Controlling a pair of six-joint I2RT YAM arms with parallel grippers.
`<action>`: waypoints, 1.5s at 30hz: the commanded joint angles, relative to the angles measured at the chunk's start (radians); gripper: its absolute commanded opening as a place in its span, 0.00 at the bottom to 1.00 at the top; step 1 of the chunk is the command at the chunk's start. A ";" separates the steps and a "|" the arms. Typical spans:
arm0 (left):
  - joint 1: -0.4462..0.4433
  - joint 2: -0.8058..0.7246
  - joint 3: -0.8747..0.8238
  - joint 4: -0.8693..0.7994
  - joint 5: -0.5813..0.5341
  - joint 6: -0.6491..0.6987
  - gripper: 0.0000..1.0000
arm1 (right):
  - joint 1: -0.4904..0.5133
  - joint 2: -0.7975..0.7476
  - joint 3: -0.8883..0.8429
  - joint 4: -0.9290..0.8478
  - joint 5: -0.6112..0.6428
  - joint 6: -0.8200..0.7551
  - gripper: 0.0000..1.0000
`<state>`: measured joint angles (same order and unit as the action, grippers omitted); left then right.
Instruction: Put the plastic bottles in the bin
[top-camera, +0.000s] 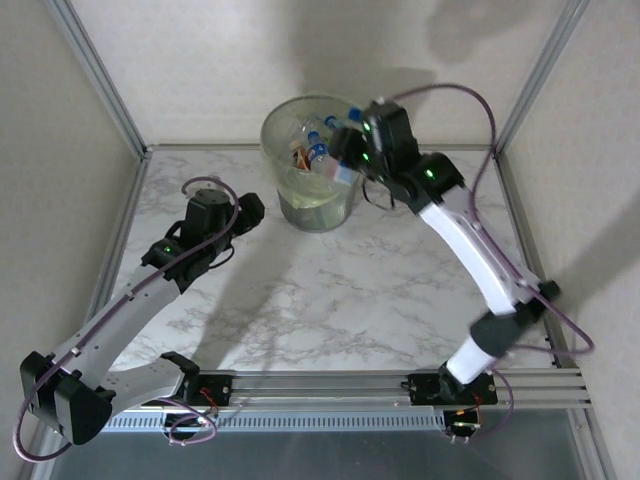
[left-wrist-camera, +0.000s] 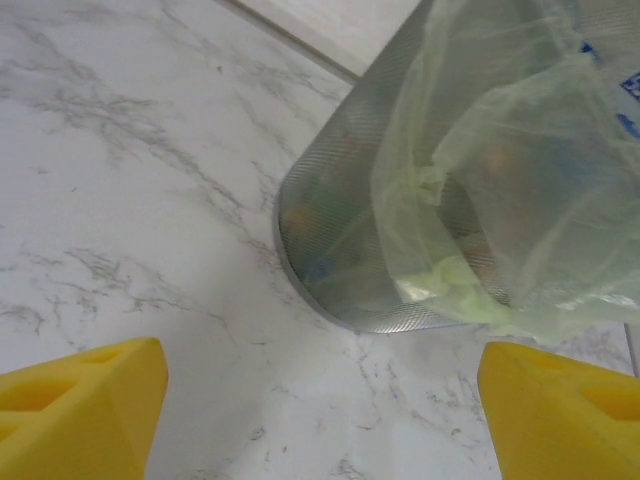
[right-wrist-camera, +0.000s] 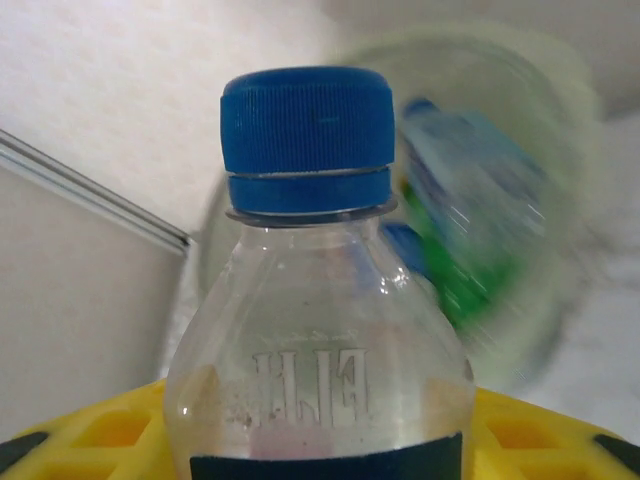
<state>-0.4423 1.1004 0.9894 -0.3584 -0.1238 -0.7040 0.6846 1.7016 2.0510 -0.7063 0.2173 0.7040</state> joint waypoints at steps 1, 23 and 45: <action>0.019 0.004 -0.027 0.014 0.030 -0.034 0.80 | -0.016 0.195 0.249 0.044 -0.021 -0.084 0.51; 0.082 0.054 -0.104 0.067 0.120 -0.033 0.76 | -0.111 0.517 0.446 0.172 -0.328 -0.059 0.90; 0.091 -0.009 -0.103 0.065 0.096 -0.044 0.74 | -0.099 0.348 0.328 0.219 -0.187 -0.152 0.54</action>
<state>-0.3580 1.1202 0.8822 -0.3065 -0.0116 -0.7380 0.5808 2.0445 2.3894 -0.5331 -0.0063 0.5861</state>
